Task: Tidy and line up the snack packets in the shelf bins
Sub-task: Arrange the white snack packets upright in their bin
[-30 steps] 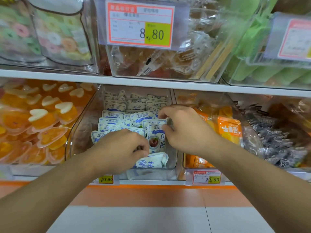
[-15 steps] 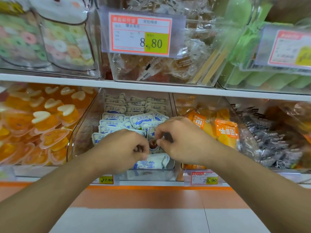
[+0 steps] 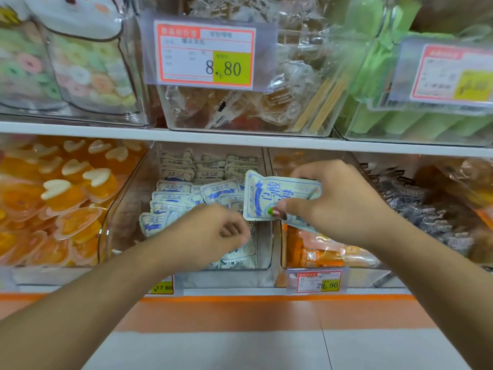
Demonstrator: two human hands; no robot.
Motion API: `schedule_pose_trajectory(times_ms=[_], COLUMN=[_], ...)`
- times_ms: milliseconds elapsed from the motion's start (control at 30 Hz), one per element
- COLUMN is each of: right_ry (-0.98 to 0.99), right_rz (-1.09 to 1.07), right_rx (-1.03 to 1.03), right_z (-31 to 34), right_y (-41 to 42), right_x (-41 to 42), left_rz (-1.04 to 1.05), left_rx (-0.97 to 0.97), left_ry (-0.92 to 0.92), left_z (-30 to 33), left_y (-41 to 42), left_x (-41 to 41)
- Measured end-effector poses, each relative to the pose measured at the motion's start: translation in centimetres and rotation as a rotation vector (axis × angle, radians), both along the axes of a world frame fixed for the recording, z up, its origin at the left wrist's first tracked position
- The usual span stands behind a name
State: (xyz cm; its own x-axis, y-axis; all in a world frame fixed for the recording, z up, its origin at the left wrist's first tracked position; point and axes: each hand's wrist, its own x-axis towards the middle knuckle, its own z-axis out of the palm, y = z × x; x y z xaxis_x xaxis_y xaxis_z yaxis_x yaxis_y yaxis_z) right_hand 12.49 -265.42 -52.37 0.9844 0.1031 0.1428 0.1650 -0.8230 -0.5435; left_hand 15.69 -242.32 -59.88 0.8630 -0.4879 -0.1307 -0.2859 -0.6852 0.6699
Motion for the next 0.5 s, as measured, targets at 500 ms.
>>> schedule_pose_trajectory(times_ms=[500], right_ry=[0.133], right_rz=[-0.024], right_rx=[0.179], right_z=[-1.3], right_y=[-2.2], right_x=[0.1], left_rz=[-0.432], left_rx=[0.596], left_ry=[-0.288], left_z=[-2.5], left_y=[-1.3], left_x=[3.0])
